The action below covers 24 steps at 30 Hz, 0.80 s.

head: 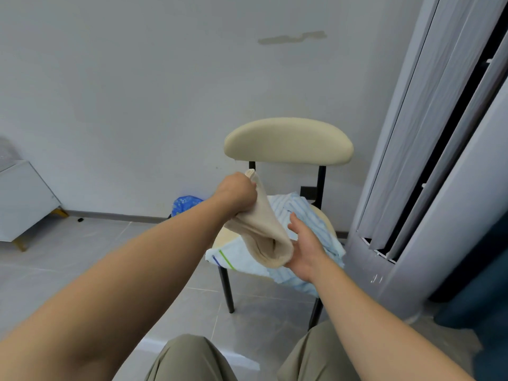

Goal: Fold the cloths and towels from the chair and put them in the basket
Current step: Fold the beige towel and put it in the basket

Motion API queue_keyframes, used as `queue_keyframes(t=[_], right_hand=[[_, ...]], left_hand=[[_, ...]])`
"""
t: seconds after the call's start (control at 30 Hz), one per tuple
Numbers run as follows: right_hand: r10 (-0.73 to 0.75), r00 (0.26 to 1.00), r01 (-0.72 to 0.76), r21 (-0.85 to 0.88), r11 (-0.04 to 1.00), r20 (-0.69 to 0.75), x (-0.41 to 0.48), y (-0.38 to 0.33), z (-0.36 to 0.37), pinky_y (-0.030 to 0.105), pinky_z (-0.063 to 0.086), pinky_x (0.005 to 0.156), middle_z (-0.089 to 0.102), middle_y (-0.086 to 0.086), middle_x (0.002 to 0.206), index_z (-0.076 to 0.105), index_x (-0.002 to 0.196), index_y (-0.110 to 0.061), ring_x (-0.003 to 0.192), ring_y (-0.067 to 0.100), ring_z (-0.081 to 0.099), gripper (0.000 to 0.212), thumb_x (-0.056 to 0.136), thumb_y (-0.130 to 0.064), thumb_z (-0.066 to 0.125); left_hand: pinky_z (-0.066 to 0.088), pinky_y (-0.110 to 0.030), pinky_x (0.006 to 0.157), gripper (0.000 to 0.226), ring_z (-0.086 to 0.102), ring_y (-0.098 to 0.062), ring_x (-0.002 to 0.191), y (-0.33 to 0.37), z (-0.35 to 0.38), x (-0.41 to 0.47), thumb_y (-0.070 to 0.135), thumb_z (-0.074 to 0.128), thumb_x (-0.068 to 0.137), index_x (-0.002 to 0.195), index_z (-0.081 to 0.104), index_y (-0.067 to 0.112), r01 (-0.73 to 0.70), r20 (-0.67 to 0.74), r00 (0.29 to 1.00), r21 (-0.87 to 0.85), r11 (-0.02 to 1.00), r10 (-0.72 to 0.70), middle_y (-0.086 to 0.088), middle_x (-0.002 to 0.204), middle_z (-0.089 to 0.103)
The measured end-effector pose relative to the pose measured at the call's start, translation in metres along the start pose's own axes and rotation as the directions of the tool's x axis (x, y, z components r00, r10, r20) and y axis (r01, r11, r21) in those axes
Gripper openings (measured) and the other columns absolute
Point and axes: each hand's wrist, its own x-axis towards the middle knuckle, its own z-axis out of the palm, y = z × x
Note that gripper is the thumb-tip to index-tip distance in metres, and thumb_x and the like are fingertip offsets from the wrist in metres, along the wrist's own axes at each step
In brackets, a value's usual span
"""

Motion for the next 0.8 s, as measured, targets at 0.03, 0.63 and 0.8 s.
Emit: queue_keyframes(t=[0.03, 0.63, 0.8], right_hand=[[-0.017, 0.998, 0.015, 0.024, 1.0, 0.062, -0.001, 0.005, 0.0, 0.045, 0.046, 0.103, 0.065, 0.019, 0.125, 0.062, 0.116, -0.014, 0.111, 0.033, 0.063, 0.035, 0.098, -0.042, 0.051], [-0.294, 0.944, 0.198, -0.46, 0.866, -0.147, 0.01, 0.019, 0.013, 0.034, 0.058, 0.053, 0.065, 0.016, 0.108, 0.053, 0.113, -0.015, 0.062, 0.032, 0.074, 0.026, 0.098, -0.012, 0.032], [-0.282, 0.953, 0.214, -0.41, 0.886, -0.113, 0.008, 0.022, 0.02, 0.034, 0.059, 0.058, 0.066, 0.017, 0.108, 0.056, 0.109, -0.015, 0.065, 0.027, 0.073, 0.027, 0.1, -0.01, 0.031]], left_hand=[[0.042, -0.036, 0.095, 0.039, 0.052, -0.034, 0.123, -0.002, -0.003, 0.003, 0.023, 0.031, 0.108, 0.13, 0.05, -0.003, 0.023, 0.001, 1.0, 0.008, 1.0, -0.023, -0.021, 0.135, 0.052], [0.04, -0.034, 0.076, 0.036, 0.058, -0.035, 0.112, -0.023, -0.003, 0.012, 0.029, 0.046, 0.103, 0.122, 0.051, -0.001, 0.145, -0.133, 0.976, -0.192, 0.971, -0.172, -0.02, 0.122, 0.06], [0.039, -0.035, 0.078, 0.041, 0.057, -0.036, 0.113, -0.032, 0.0, 0.014, 0.033, 0.046, 0.103, 0.126, 0.047, -0.001, 0.139, -0.152, 0.972, -0.245, 0.96, -0.18, -0.021, 0.124, 0.058]])
